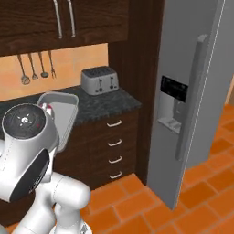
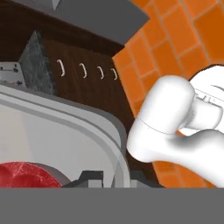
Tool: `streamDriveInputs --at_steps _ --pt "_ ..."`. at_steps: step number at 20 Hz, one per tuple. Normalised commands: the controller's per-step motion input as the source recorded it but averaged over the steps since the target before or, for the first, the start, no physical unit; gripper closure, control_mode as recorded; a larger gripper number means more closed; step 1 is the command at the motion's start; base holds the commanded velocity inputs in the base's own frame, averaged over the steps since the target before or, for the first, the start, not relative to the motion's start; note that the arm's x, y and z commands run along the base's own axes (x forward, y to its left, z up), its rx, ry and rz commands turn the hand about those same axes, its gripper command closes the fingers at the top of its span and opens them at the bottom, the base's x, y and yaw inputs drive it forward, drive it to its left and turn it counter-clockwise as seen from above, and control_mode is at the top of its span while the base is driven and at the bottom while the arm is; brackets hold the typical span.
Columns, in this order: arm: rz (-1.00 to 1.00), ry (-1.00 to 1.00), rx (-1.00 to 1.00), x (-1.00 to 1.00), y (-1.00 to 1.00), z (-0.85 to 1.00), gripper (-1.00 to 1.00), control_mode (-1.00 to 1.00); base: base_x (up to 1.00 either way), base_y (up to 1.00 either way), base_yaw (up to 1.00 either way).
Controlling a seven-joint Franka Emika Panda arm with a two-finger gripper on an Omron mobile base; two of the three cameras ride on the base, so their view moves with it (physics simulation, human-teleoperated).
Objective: Take the meat container that has the steak and place it on the second highest rack of the freezer. Then take the vegetable container that has the lemon wedge and mushroom and place it on the highest rack of the freezer.
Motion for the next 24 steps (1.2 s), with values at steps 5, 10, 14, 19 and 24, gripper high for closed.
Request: streamDriveInputs --at_steps 5,10,14,19,24 --pt "0.00 0.00 0.00 0.00 0.00 0.00 1.00 1.00 0.00 -0.27 -0.50" --pt "0.00 0.00 0.00 0.00 0.00 0.00 1.00 1.00 0.00 -0.60 -0.52" --pt "0.00 0.00 0.00 0.00 0.00 0.00 1.00 1.00 0.10 -0.28 -0.49" --pt "0.00 0.00 0.00 0.00 0.00 0.00 1.00 1.00 0.30 -0.30 -0.33" --pt "0.00 0.00 0.00 0.00 0.00 0.00 1.00 1.00 0.47 -0.27 -0.43"
